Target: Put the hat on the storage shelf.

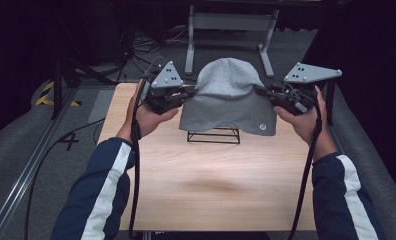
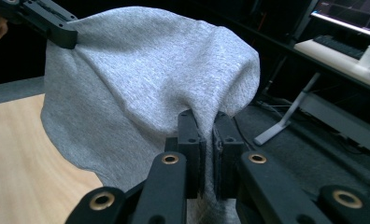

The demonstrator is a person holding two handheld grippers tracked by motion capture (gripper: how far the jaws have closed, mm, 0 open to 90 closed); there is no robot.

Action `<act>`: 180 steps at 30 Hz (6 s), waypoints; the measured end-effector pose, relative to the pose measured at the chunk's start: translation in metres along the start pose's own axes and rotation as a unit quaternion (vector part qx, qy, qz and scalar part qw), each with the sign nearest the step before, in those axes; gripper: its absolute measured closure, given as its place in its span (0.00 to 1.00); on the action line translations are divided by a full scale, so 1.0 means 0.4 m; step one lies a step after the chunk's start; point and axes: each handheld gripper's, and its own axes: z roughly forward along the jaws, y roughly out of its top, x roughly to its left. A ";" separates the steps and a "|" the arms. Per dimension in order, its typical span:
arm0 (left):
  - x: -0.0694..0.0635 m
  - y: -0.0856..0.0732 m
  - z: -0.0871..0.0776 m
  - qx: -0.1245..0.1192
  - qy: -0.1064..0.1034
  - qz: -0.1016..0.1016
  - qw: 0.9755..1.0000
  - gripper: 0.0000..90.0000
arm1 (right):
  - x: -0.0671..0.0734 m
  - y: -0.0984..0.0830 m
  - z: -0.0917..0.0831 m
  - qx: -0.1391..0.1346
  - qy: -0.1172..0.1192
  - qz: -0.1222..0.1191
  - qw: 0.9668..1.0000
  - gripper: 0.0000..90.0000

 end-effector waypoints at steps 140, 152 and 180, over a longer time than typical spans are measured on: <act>0.042 -0.382 0.292 0.158 -0.027 -0.029 0.987 0.92 | 0.014 -0.385 0.317 0.162 0.033 0.066 0.984 0.89; 0.036 -0.374 0.207 0.152 -0.020 -0.019 0.988 0.89 | 0.025 -0.353 0.278 0.164 0.032 0.051 0.985 0.85; -0.026 -0.470 0.032 0.185 0.021 -0.009 0.982 0.68 | 0.072 -0.365 0.171 0.184 0.042 0.016 0.982 0.67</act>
